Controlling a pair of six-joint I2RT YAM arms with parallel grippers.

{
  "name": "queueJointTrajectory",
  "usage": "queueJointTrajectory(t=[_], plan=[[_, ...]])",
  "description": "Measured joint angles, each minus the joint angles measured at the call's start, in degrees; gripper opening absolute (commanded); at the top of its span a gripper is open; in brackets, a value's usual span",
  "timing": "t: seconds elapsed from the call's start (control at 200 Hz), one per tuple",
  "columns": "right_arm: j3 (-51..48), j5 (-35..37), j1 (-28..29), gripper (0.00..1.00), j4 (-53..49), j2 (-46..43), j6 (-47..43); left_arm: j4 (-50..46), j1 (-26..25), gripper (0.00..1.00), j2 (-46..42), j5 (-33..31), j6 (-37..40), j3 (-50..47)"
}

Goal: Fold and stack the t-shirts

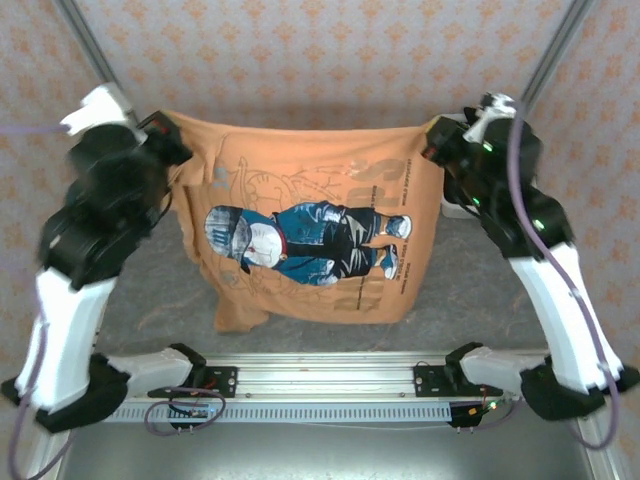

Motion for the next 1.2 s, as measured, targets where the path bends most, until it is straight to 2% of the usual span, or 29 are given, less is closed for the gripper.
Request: queueJointTrajectory(t=[0.1, 0.11, 0.13, 0.18, 0.21, 0.24, 0.295, 0.345, 0.385, 0.44, 0.485, 0.52, 0.645, 0.741, 0.836, 0.906, 1.021, 1.201], plan=[[2.1, -0.9, -3.8, 0.0, 1.8, 11.9, 1.5, 0.1, 8.7, 0.0, 12.6, 4.6, -1.5, 2.5], [2.9, -0.9, -4.3, 0.04, 1.6, 13.9, 1.6, 0.1, 9.4, 0.01, 14.4, 5.3, -1.7, 3.2], [4.5, -1.3, -5.0, 0.15, 1.1, 16.7, 1.8, -0.1, 10.7, 0.12, 17.5, 6.7, -2.1, 4.7], [10.1, -2.5, -6.8, 0.44, 0.0, 26.1, 2.6, -1.6, 13.8, 0.49, 27.8, 10.7, -2.4, 10.9], [14.1, -3.1, -7.7, 0.54, -1.4, 31.1, 2.8, -3.3, 15.3, 0.62, 34.2, 12.9, -2.8, 16.7], [19.3, -3.8, -8.5, 0.59, -3.8, 36.9, 2.9, -5.3, 16.5, 0.69, 41.1, 15.0, -3.0, 23.7], [28.5, -4.8, -9.6, 0.64, -7.9, 46.3, 2.7, -9.6, 18.0, 0.73, 53.5, 17.9, -3.0, 37.2], [32.8, -5.4, -10.2, 0.66, -10.3, 51.5, 2.7, -14.7, 18.9, 0.74, 62.9, 19.5, -3.1, 47.4], [33.5, -5.8, -10.4, 0.66, -12.2, 53.6, 2.7, -18.6, 19.1, 0.75, 67.2, 20.1, -3.0, 50.9], [32.3, -6.4, -10.3, 0.67, -14.9, 54.2, 2.6, -24.1, 18.9, 0.75, 69.0, 20.2, -2.8, 50.4], [30.1, -6.6, -9.9, 0.67, -15.3, 53.3, 2.6, -26.5, 18.3, 0.75, 67.9, 19.9, -2.2, 45.7], [26.8, -6.9, -9.6, 0.67, -14.8, 51.5, 2.6, -26.1, 17.6, 0.75, 64.4, 19.9, -1.9, 38.2], [10.8, -7.6, -7.4, 0.66, -13.4, 41.4, 3.5, -19.9, 15.0, 0.73, 42.1, 22.0, -1.9, 1.1], [-2.6, -8.3, -4.3, 0.56, -11.4, 32.3, 5.6, -17.5, 15.1, 0.68, 27.5, 24.4, -2.6, -15.5], [-14.6, -9.5, -0.3, 0.45, -8.8, 24.7, 8.8, -13.2, 16.6, 0.62, 18.6, 27.4, -3.7, -28.9], [-21.7, -10.6, 3.0, 0.41, -7.2, 21.2, 11.5, -11.2, 17.0, 0.6, 17.6, 29.3, -4.1, -36.2], [-29.5, -12.4, 7.9, 0.38, -4.4, 20.2, 15.7, -7.1, 17.0, 0.54, 21.1, 32.0, -4.1, -45.6], [-35.2, -14.7, 9.9, 0.38, -0.9, 23.8, 20.6, -2.6, 17.0, 0.49, 24.8, 34.2, -4.1, -51.4]])
